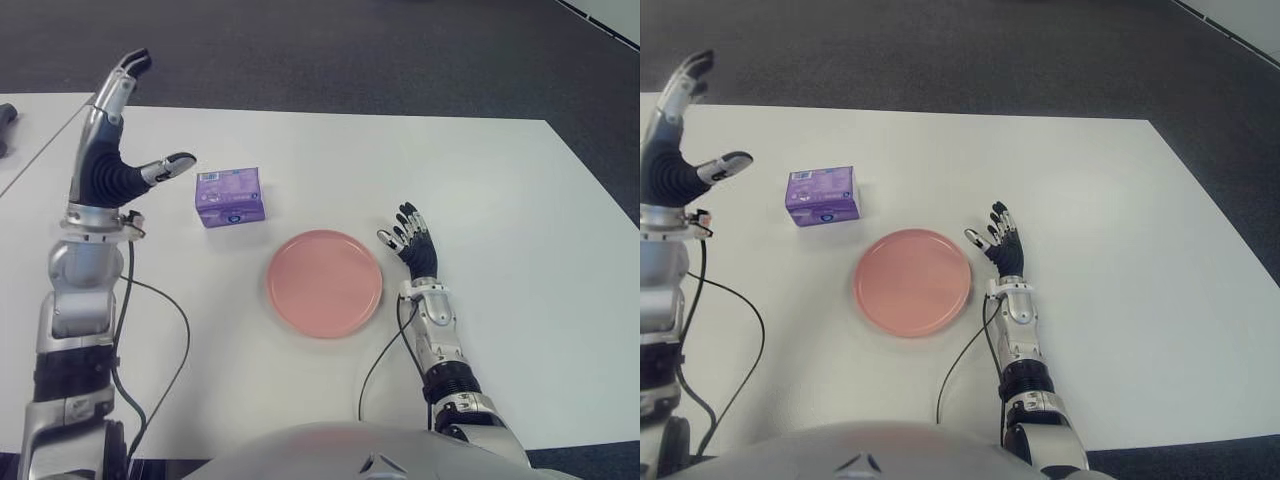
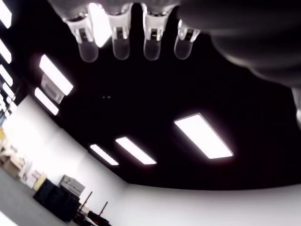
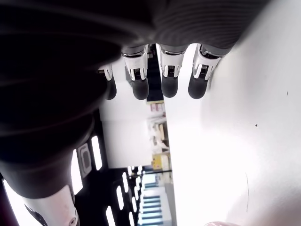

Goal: Put the tissue paper into the plate.

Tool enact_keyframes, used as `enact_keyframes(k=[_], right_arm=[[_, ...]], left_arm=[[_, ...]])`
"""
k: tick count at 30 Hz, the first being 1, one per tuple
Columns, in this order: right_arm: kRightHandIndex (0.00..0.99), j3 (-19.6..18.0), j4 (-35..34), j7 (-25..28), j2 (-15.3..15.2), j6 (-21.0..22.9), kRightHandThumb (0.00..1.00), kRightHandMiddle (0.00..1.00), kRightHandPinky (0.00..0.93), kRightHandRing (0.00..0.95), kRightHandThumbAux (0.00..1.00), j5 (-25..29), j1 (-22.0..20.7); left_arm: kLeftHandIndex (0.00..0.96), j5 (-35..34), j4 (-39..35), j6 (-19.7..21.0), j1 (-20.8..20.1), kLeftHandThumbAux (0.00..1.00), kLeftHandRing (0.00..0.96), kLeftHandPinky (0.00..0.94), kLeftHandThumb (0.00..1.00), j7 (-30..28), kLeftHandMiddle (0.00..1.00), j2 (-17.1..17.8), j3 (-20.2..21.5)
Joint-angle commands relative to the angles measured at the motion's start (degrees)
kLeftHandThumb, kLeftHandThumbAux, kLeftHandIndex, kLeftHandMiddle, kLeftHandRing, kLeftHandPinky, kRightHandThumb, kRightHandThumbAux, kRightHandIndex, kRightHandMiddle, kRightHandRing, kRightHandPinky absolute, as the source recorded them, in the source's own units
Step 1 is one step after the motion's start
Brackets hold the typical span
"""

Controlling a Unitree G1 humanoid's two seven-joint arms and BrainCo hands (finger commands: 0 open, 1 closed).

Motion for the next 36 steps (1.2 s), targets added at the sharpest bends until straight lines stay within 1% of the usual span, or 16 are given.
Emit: enact_keyframes(k=[1, 3, 6, 11, 13, 14, 15, 16, 17, 20, 22, 25, 28, 33, 36], right_arm=[[0.000, 0.2, 4.4, -0.3, 0.8, 2.1, 0.096, 0.002, 0.048, 0.003, 0.788, -0.4, 2.1], [0.000, 0.1, 4.9, -0.5, 0.8, 1.8, 0.096, 0.003, 0.049, 0.005, 0.786, -0.5, 1.9], [0.000, 0.2, 5.5, -0.8, 0.9, 1.8, 0.096, 0.003, 0.048, 0.007, 0.780, -0.7, 1.5], [0.000, 0.3, 6.1, -1.1, 0.8, 1.7, 0.093, 0.002, 0.049, 0.006, 0.767, -0.9, 1.2], [0.000, 0.3, 6.3, -1.1, 0.8, 1.6, 0.094, 0.001, 0.050, 0.006, 0.766, -1.0, 1.0], [0.000, 0.4, 6.4, -1.1, 0.7, 1.7, 0.094, 0.001, 0.049, 0.005, 0.766, -1.0, 0.9], [0.000, 0.4, 6.6, -1.0, 0.6, 1.7, 0.094, 0.001, 0.048, 0.004, 0.766, -1.0, 0.8], [0.000, 0.4, 6.7, -1.0, 0.6, 1.7, 0.094, 0.000, 0.048, 0.003, 0.766, -1.0, 0.7], [0.000, 0.4, 6.8, -0.9, 0.6, 1.7, 0.094, 0.000, 0.047, 0.002, 0.766, -1.0, 0.6], [0.000, 0.4, 7.2, -0.9, 0.5, 1.7, 0.091, 0.000, 0.047, 0.002, 0.765, -0.9, 0.4], [0.000, 0.4, 7.6, -1.0, 0.5, 1.7, 0.088, 0.000, 0.048, 0.003, 0.766, -1.0, 0.1], [0.000, 0.5, 8.0, -1.2, 0.4, 1.8, 0.082, 0.000, 0.042, 0.003, 0.758, -1.3, -0.1], [0.000, 0.6, 8.5, -1.5, 0.2, 1.8, 0.076, 0.000, 0.042, 0.003, 0.748, -1.5, -0.4], [0.000, 0.6, 9.1, -1.6, 0.1, 1.7, 0.073, 0.000, 0.043, 0.004, 0.741, -1.6, -0.7], [0.000, 0.5, 9.5, -1.7, -0.1, 1.6, 0.075, 0.000, 0.044, 0.004, 0.738, -1.6, -0.9]], left_arm=[[0.000, 1.6, 2.5, -0.5, -1.4, 0.281, 0.000, 0.000, 0.093, 1.1, 0.000, 1.5, 0.1], [0.000, 1.8, 4.0, -0.2, -2.9, 0.270, 0.000, 0.000, 0.096, 1.2, 0.000, 2.3, -0.2], [0.000, 1.7, 6.0, 2.1, -5.2, 0.252, 0.000, 0.000, 0.100, -0.2, 0.000, 3.5, -1.1], [0.000, 0.4, 6.3, 4.5, -5.7, 0.262, 0.000, 0.000, 0.115, -3.6, 0.000, 5.3, -2.5], [0.000, 1.4, 10.1, 4.3, -7.9, 0.272, 0.000, 0.000, 0.117, -4.7, 0.000, 6.0, -4.8], [0.000, 5.3, 15.9, 3.2, -11.3, 0.273, 0.000, 0.000, 0.122, -4.8, 0.000, 8.1, -7.6], [0.000, 8.1, 20.1, 2.5, -13.7, 0.272, 0.000, 0.000, 0.126, -4.8, 0.000, 9.7, -9.7], [0.000, 12.2, 24.5, 1.6, -16.5, 0.271, 0.000, 0.000, 0.131, -3.5, 0.000, 11.5, -12.3], [0.000, 14.9, 27.5, 0.9, -18.3, 0.262, 0.000, 0.000, 0.134, -2.5, 0.000, 12.6, -14.0], [0.000, 24.1, 34.2, -0.1, -22.9, 0.237, 0.000, 0.000, 0.138, 3.6, 0.000, 14.8, -19.3], [0.000, 28.5, 36.4, 0.1, -24.6, 0.221, 0.000, 0.000, 0.141, 6.6, 0.000, 15.7, -22.2], [0.000, 32.4, 38.6, 0.6, -26.0, 0.198, 0.000, 0.000, 0.148, 8.4, 0.000, 16.7, -25.5], [0.000, 36.0, 42.2, 1.9, -27.5, 0.183, 0.000, 0.000, 0.154, 10.1, 0.000, 16.1, -29.6], [0.000, 38.9, 47.3, 2.7, -30.6, 0.169, 0.000, 0.000, 0.157, 12.4, 0.000, 15.7, -34.4], [0.000, 40.4, 51.4, 3.4, -32.9, 0.161, 0.000, 0.000, 0.154, 13.1, 0.000, 14.6, -37.5]])
